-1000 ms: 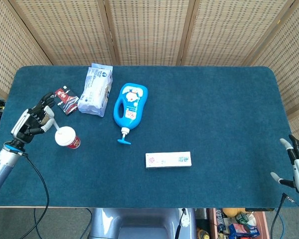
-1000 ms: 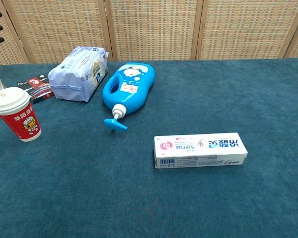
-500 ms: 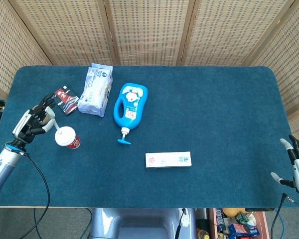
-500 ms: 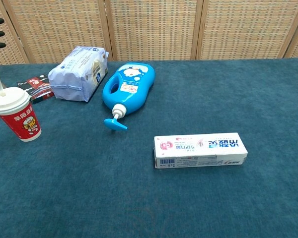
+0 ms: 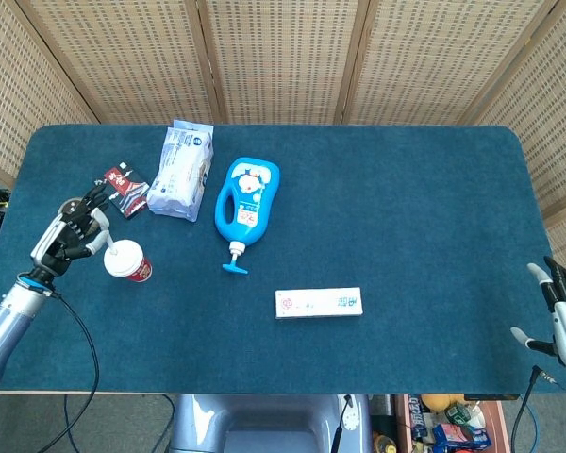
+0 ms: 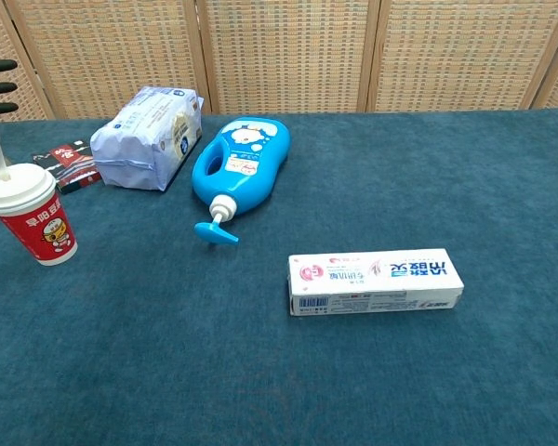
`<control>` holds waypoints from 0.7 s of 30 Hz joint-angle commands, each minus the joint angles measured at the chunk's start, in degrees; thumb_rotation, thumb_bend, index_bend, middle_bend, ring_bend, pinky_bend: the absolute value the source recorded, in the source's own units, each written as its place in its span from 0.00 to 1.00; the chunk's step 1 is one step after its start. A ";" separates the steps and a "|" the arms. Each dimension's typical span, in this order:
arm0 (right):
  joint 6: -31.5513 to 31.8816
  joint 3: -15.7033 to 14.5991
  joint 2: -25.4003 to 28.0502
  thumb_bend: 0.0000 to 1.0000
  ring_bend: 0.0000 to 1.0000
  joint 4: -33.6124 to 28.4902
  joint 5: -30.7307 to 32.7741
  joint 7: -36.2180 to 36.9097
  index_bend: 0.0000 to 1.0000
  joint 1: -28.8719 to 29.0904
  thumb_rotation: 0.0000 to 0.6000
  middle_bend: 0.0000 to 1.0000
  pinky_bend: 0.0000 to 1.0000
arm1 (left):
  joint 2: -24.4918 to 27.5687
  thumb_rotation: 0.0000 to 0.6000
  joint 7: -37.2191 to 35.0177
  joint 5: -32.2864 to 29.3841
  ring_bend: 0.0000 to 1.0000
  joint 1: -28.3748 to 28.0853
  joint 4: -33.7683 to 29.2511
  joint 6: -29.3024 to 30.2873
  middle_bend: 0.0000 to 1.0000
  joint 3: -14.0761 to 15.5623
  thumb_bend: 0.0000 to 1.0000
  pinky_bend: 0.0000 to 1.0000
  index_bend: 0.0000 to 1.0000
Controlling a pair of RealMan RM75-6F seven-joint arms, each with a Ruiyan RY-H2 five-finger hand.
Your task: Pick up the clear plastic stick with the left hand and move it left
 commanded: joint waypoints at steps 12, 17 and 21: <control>-0.56 0.01 -0.13 0.00 0.00 0.28 0.24 0.19 0.00 0.21 1.00 0.00 0.00 | -3.82 1.00 -2.43 -0.22 0.00 0.09 6.36 -2.48 0.00 1.59 0.46 0.00 0.58; -0.59 0.04 -0.17 0.00 0.00 0.35 0.26 0.26 0.00 0.24 1.00 0.00 0.00 | -4.83 1.00 -3.42 0.14 0.00 -0.11 7.93 -3.01 0.00 2.15 0.46 0.00 0.58; -0.63 0.06 -0.15 0.00 0.00 0.41 0.32 0.40 0.00 0.24 1.00 0.00 0.00 | -5.38 1.00 -3.62 0.21 0.00 -0.24 8.73 -3.44 0.00 2.44 0.46 0.00 0.58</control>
